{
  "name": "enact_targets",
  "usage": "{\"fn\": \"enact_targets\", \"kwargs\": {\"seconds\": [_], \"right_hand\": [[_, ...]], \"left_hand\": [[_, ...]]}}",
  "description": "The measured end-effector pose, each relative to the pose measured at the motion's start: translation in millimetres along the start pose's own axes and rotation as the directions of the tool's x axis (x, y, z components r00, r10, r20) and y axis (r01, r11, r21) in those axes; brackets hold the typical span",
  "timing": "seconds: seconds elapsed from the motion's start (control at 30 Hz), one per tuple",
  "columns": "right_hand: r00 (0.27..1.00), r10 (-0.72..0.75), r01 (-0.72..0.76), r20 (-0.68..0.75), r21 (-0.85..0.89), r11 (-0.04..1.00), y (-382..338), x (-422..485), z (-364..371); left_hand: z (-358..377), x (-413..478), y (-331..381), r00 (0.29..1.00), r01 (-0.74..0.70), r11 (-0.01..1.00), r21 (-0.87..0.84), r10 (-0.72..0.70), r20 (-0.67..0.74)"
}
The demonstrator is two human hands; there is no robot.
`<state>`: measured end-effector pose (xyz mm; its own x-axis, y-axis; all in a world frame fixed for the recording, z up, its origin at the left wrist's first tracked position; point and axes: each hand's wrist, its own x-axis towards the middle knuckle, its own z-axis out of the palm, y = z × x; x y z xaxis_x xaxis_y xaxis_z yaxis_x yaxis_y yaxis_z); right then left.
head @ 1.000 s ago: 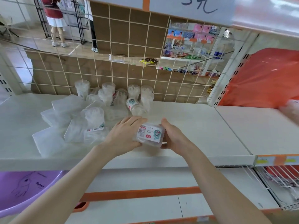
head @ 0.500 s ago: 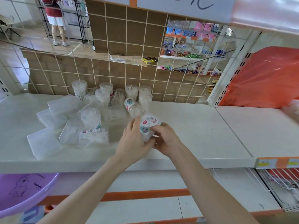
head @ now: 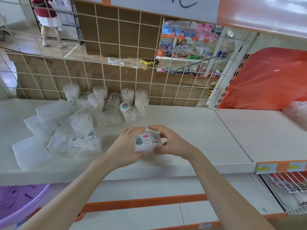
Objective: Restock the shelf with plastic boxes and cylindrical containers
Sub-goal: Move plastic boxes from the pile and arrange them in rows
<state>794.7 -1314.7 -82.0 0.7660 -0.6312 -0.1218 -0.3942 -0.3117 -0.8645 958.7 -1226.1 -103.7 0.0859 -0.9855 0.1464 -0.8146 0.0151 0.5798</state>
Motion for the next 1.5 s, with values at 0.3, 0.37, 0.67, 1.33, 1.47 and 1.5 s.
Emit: {"fn": "enact_targets", "kwargs": {"seconds": [0.3,0.37,0.67,1.33,1.47,1.5], "right_hand": [[0.986,-0.03,-0.043,-0.167,-0.419,0.907,13.5,14.3,7.8],[0.966,0.04,-0.149,-0.256,-0.422,0.894,22.1,17.5,7.8],[0.862,0.165,-0.44,-0.479,-0.545,0.714,40.2,28.4,7.9],[0.969,-0.244,0.16,0.032,-0.836,0.524,-46.4,144.9,100.3],[0.987,-0.133,0.148,0.093,-0.856,0.496,-43.7,152.3,104.8],[0.988,-0.114,0.144,0.101,-0.86,0.49,-42.3,151.3,105.6]], "left_hand": [[5.0,-3.8,-2.9,0.999,0.024,0.979,0.202,-0.014,-0.048],[1.3,-7.8,-4.3,0.996,0.035,0.969,0.243,-0.014,-0.086],[-28.8,-28.6,-22.4,0.957,0.163,0.929,0.333,-0.066,-0.282],[-71.8,-70.5,-58.1,0.905,0.291,0.884,0.367,-0.131,-0.404],[-68.1,-70.4,-57.8,0.907,0.295,0.883,0.365,-0.139,-0.397],[-67.1,-70.1,-57.8,0.906,0.297,0.882,0.366,-0.14,-0.398]]}}
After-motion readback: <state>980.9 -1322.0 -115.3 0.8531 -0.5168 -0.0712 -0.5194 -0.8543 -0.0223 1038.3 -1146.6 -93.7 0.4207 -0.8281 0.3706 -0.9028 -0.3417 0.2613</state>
